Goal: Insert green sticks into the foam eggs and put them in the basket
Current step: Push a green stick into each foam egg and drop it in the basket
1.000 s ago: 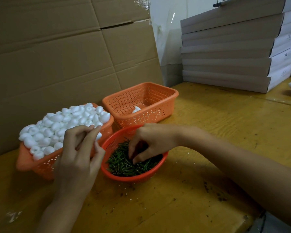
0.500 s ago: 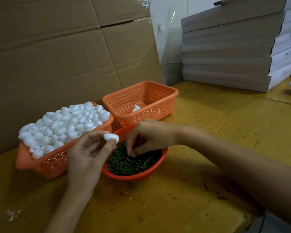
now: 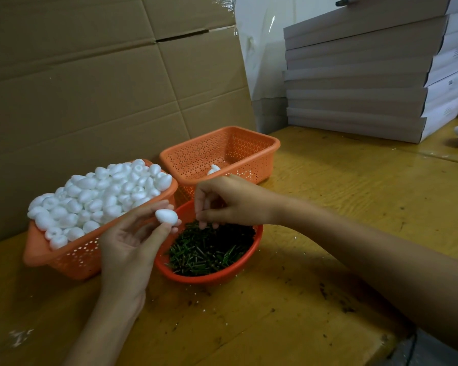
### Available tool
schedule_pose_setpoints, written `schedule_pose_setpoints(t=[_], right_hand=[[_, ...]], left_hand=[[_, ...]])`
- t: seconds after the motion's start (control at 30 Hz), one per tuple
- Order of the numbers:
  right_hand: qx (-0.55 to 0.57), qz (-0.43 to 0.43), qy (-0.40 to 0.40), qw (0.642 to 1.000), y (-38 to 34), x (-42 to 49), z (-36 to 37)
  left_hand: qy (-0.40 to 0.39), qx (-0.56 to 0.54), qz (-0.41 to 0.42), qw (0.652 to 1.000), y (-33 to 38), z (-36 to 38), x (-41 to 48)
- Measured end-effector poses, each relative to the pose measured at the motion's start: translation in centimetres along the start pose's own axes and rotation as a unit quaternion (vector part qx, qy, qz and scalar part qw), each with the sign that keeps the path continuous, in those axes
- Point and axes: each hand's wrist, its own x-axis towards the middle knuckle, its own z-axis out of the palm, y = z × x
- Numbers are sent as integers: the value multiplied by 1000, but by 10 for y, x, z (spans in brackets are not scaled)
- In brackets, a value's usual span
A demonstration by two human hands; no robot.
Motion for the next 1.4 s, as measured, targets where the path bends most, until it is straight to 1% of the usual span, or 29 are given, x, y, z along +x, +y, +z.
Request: schedule_pose_setpoints(t=[0.2,0.37,0.5,0.67,0.8,1.17,1.27,1.4], right_hand=[[-101,-11,11,995,-3,-1,6],[-139,-21,3,990,-4,-2,9],[-147,-23,-3,989,-6,-2,8],[-150,-27,-6,988,-6,-1,8],[-154,-31,-2,988,-7,-1,9],[-154,-20,5,988,-8,-2,9],[-155,-20,4,988,-8,-2,9],[-158,-25,0,987,-8,-2,9]], left_hand=[[-6,14,7,1000,-1,0,0],[4,15,13,1000,2,3,-1],[8,12,4,1000,0,3,0],[-4,40,3,999,-2,-1,2],[0,29,-5,1000,-2,0,1],[-29,36,-1,999,-5,-2,1],[-25,44,6,999,-6,-3,1],[-11,23,2,1000,-5,-1,2]])
